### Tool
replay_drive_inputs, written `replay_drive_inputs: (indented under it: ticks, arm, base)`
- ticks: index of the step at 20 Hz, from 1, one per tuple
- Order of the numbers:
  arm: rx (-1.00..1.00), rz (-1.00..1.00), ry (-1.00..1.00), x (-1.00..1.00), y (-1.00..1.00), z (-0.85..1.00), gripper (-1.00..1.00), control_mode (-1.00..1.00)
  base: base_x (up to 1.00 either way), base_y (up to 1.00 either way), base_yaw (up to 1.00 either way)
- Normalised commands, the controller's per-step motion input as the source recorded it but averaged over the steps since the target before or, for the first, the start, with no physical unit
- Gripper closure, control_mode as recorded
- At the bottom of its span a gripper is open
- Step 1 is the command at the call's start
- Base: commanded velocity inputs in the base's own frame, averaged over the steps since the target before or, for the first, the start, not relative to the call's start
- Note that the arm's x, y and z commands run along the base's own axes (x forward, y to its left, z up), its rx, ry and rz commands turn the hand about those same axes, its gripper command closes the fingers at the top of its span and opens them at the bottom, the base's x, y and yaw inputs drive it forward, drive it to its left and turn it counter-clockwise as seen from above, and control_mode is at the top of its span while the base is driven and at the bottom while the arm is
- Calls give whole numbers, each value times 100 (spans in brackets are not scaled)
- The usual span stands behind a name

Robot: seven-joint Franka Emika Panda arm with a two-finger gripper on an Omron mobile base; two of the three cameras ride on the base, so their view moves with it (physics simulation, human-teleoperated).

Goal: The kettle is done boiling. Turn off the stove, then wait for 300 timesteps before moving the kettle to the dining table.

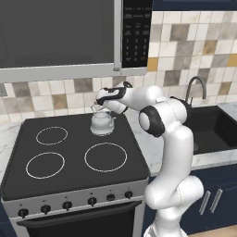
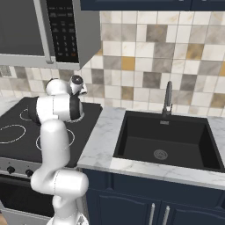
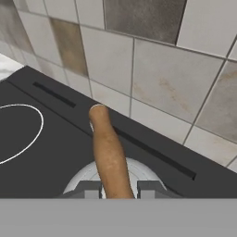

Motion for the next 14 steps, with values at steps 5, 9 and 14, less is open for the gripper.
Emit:
replay_drive_inputs:
  ticks: [5, 9, 14]
  arm:
    - [0, 0, -5, -20, 0, 0, 100, -100]
    - [0, 0, -12, -43, 0, 2, 100, -100]
    - [0, 0, -10, -44, 0, 6, 100, -100]
  base:
    - [0, 0, 0]
    - [0, 0, 0]
    - [0, 0, 0]
